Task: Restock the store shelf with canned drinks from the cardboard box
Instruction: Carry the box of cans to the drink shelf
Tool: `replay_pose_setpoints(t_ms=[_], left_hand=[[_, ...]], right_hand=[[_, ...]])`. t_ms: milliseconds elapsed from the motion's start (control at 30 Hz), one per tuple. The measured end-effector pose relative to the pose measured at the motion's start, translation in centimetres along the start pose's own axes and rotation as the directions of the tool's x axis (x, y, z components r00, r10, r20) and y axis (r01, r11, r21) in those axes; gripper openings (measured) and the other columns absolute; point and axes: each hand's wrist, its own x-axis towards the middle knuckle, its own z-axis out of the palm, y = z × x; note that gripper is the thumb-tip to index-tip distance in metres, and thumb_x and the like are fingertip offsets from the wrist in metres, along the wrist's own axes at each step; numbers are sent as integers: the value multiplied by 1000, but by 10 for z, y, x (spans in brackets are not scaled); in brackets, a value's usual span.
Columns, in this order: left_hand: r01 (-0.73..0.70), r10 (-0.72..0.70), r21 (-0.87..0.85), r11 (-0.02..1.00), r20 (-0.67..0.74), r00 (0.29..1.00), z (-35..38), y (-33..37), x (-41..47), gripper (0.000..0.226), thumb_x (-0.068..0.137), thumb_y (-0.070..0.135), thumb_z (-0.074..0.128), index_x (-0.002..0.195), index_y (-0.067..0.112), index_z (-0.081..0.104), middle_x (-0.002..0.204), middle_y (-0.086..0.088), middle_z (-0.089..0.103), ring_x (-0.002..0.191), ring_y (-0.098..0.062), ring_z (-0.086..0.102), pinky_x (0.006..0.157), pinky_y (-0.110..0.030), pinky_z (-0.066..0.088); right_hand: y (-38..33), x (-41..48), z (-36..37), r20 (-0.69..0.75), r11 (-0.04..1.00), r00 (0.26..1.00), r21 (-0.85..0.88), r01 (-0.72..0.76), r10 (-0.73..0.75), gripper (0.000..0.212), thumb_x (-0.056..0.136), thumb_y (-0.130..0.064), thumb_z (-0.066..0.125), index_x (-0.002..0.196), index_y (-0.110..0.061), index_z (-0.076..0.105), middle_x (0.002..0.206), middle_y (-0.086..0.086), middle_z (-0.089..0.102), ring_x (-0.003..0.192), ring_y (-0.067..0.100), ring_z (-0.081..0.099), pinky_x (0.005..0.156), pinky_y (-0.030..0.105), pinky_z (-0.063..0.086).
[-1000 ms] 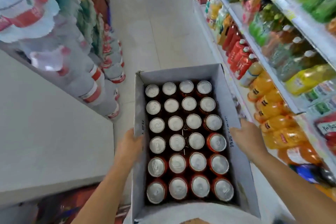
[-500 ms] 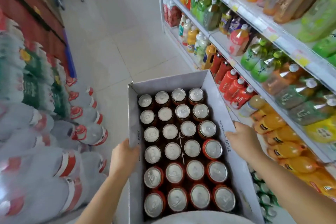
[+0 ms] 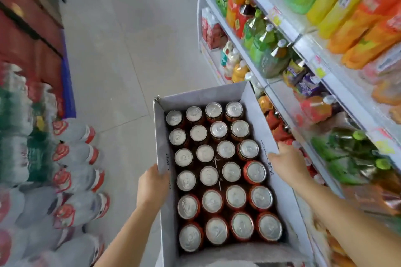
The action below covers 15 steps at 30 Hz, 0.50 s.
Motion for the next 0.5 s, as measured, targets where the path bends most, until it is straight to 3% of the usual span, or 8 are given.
replay_pose_setpoints(t_ms=[200,300,500], left_hand=[[61,-59,-19,998,74,995,47,45,140,14,95,21,45,91,13,56,79,-6,63,62,-20,58,45,-25,38],[113,-111,-10,994,81,990,87,54,207,10,93,11,46,86,13,53,76,-5,58,59,-17,53,41,-22,36],[198,-199,11,980,70,978,194,43,349,9,92,12,47,96,12,55,77,-2,56,63,-15,51,47,-25,35]], right_hand=[[-29,149,48,34,996,999,-86,-14,17,20,85,-16,57,92,3,60,78,22,64,73,36,59,66,42,48],[-25,221,90,52,993,997,-101,-60,65,17,84,-14,61,83,3,58,79,25,63,78,40,59,71,45,48],[18,356,202,128,992,985,-66,-110,117,16,84,-16,58,91,-2,62,88,20,67,86,37,60,76,43,50]])
